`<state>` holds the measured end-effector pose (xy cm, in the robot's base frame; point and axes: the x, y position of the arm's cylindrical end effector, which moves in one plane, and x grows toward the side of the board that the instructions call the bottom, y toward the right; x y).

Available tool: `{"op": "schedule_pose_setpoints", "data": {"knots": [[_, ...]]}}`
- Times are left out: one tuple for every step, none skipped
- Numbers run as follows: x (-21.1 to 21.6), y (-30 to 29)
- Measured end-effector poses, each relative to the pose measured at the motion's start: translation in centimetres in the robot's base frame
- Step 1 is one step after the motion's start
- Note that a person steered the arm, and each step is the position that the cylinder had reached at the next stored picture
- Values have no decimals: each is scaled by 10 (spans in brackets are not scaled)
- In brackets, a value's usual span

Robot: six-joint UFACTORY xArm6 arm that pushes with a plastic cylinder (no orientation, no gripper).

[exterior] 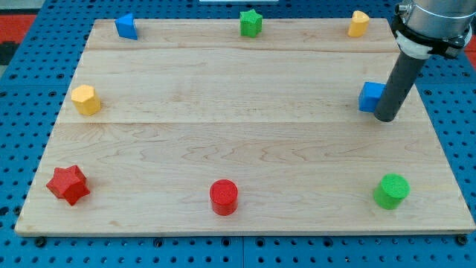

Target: Push the yellow heart left a bit

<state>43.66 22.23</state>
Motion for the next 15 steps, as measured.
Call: {"op": "schedule_pose_setpoints", "data": {"knots": [[0, 3], [-8, -4], [-3, -3], [-12, 59], [-92, 110], [-193, 110], [-238, 110], [-246, 104], [-245, 90], [-245, 5], [-244, -75], [-245, -100], [-243, -154], [-213, -193], [-154, -213]]}}
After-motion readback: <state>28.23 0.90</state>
